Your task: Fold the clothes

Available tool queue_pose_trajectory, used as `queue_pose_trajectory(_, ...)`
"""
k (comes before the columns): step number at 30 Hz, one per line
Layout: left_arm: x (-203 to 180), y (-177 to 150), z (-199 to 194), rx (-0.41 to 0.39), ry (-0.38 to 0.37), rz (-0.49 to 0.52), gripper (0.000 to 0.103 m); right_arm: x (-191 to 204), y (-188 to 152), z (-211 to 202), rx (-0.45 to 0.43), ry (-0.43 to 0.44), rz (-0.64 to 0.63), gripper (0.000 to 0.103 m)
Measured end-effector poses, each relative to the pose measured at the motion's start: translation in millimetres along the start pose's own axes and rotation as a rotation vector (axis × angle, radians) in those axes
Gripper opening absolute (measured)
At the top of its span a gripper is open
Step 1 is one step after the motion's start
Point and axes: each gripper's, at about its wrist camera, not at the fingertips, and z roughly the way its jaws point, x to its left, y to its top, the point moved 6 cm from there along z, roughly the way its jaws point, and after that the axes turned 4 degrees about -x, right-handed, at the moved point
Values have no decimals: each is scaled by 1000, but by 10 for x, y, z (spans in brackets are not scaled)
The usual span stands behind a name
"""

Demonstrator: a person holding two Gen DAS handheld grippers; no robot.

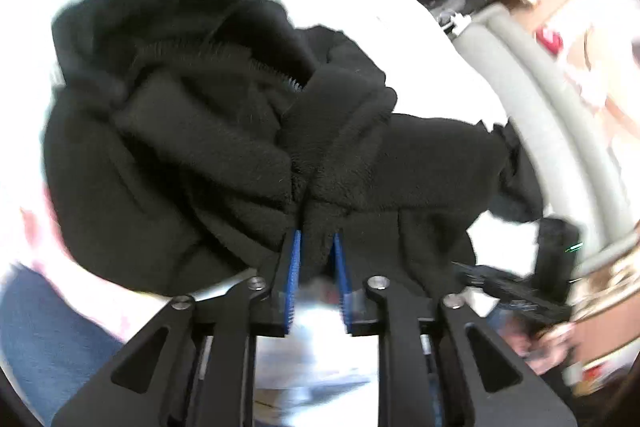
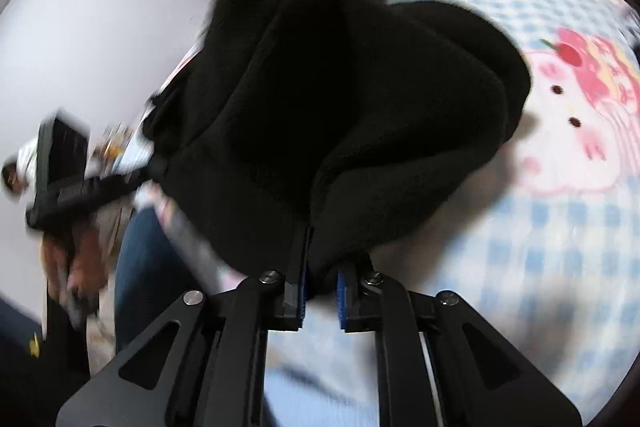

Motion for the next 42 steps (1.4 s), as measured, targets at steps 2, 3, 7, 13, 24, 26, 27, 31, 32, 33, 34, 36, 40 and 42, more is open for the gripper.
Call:
queue_pose_trajectory(2,-226,260,-206,-86,-69,72,31,107,98,-238,-14,27,-36,22)
queue_pose_trajectory(3,-339,431,-304,-149,-113,94,61,102,183,-352,-44,42,-28,26)
queue_pose_trajectory(7,-751,920,8,-190,-133,173,88,-129,792,-760,-250,-10,34,44)
queue_pose_trajectory(13,-686,995,1424,102,107,152,76,-580,1544,-238,-240,-281,93,62)
queue_pose_trajectory(24,-368,54,954,88,87,73,44,-558,648,671,42,13,123,79)
queue_pose_trajectory(26,-445,8,843,65,62,53,31,-332,489,622,78,14,37,46)
queue_pose_trajectory(27,-473,-14,780,53,46,35,21,-252,428,576,86,3,8,38)
queue_pose_trajectory(31,-493,-70,454,-23,22,-41,16,-172,298,78,-23,-203,-105,19)
queue_pose_trajectory(32,-485,-81,395,-36,50,-39,16,-191,320,-93,-58,-223,-100,19)
queue_pose_trajectory(33,-472,-91,363,-42,101,-24,16,-208,342,-256,-90,-235,-89,19)
queue_pose_trajectory(34,-447,-89,338,-51,168,-5,14,-216,363,-362,-105,-189,-43,19)
queue_pose_trajectory(36,-425,-6,274,-74,178,-13,14,-62,383,-513,-130,-125,-67,19)
queue_pose_trajectory(40,-506,206,140,-121,84,-33,16,328,288,-553,-119,-51,-180,19)
queue_pose_trajectory(42,-882,337,145,-153,0,76,28,428,238,-532,-120,21,-159,19)
